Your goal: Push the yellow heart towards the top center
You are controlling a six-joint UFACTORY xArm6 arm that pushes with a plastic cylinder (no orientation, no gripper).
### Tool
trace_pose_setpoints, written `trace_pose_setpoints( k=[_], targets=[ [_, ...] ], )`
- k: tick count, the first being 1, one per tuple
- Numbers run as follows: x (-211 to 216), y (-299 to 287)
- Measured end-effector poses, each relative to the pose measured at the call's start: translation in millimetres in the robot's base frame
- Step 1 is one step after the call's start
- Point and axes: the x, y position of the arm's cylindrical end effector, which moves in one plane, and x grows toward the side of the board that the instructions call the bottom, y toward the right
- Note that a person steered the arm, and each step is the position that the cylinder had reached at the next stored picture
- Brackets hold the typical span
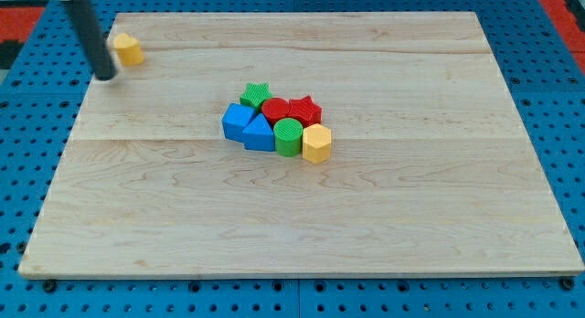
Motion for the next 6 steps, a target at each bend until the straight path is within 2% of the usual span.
trace_pose_setpoints(
  k=[1, 3, 4, 5, 6],
  targets=[
    [-23, -13],
    [-62, 34],
    [-34, 119],
    [-33, 133],
    [-48, 92]
  ],
)
